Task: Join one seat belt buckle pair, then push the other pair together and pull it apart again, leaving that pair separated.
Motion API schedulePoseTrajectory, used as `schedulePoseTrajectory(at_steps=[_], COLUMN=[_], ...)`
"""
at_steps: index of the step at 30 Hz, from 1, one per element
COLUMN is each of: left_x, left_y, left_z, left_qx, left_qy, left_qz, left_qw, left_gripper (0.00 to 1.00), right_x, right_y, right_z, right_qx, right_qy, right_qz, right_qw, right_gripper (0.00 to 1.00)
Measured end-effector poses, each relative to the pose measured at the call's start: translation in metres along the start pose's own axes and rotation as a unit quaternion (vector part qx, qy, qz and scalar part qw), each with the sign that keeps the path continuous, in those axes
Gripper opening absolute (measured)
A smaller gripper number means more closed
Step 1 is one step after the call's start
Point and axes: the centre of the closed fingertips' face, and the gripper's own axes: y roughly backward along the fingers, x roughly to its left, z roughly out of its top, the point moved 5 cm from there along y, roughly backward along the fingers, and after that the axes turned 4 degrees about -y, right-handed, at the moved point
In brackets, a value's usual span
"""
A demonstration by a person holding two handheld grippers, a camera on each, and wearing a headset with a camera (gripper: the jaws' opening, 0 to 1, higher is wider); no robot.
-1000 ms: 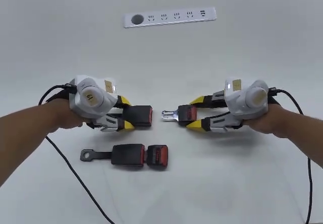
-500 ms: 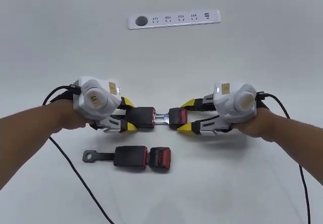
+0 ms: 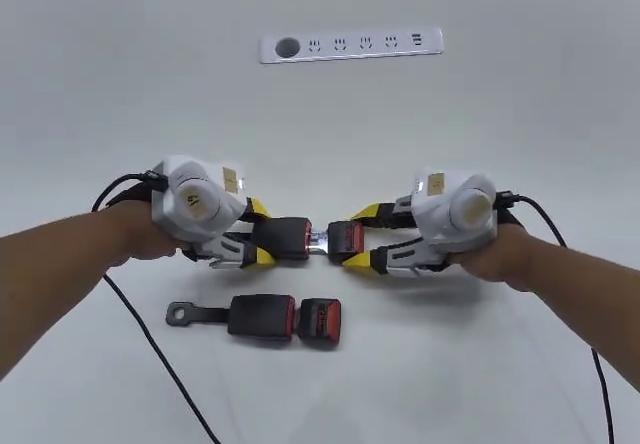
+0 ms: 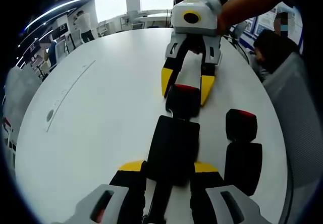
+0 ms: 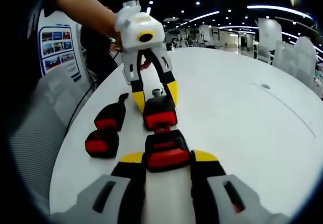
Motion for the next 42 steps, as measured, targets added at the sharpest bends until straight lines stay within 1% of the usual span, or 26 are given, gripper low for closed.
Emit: schedulePoseTrajectory(at_steps=[5,11,16,20,31,42], left_x=[0.000,-0.001,0.000,0.000,0.000,0.000], left_y=[0.000,0.000,0.000,0.000,0.000,0.000], left_z=[0.000,0.001,0.000,0.001,0.000,0.001], left_qx=[0.001,0.004,-0.002,0.003,0.006,0.005], left_qy=[0.001,0.001,0.004,0.000,-0.002,-0.006], left_qz=[0.000,0.000,0.001,0.000,-0.001,-0.003], left_qw=[1.0000,1.0000,1.0000,1.0000,1.0000,1.0000], left_gripper=[0.34,0.34,0.34,0.34,0.34,0.34], right_x=[0.001,0.005,0.005,0.006,0.008,0.008], right_y=[-0.002,-0.012,-0.011,-0.014,-0.015,-0.015], right_z=[0.002,0.007,0.007,0.009,0.010,0.010], right_qx=[0.003,-0.002,-0.006,-0.005,0.004,-0.002], right_qy=[-0.002,-0.007,-0.015,-0.014,-0.015,-0.018], right_qz=[-0.003,-0.015,-0.019,-0.023,-0.037,-0.040], right_qw=[1.0000,0.9999,0.9997,0.9996,0.9992,0.9991], right_gripper=[0.35,0.35,0.35,0.35,0.35,0.35])
